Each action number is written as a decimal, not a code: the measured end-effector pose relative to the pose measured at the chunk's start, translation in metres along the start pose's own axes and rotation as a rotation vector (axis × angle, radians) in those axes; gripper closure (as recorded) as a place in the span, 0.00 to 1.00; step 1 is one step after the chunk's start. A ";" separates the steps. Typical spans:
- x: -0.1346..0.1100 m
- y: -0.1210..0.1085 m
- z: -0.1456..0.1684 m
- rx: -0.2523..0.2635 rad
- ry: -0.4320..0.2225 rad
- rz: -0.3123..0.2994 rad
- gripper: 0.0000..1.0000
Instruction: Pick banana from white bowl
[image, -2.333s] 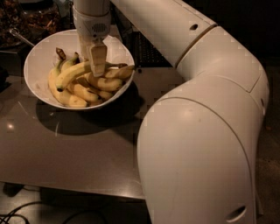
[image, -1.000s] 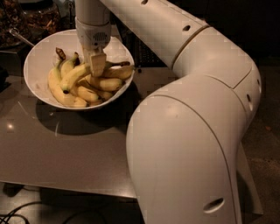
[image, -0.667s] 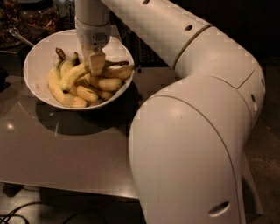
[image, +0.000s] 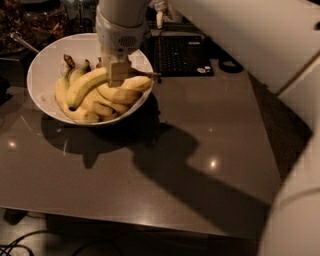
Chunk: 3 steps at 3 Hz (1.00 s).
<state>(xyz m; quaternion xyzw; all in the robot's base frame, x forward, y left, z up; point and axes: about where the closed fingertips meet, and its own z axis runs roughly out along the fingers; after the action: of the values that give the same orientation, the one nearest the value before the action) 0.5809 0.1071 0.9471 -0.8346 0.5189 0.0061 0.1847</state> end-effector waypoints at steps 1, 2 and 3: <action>-0.009 0.038 -0.024 0.059 -0.039 0.045 1.00; -0.022 0.070 -0.040 0.101 -0.063 0.085 1.00; -0.033 0.094 -0.052 0.128 -0.081 0.115 1.00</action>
Offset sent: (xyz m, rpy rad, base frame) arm -0.1245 -0.0320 0.0289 0.1739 -0.0463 -0.1350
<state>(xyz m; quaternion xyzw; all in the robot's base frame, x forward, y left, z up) 0.4751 0.0821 0.9737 -0.7889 0.5576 0.0173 0.2576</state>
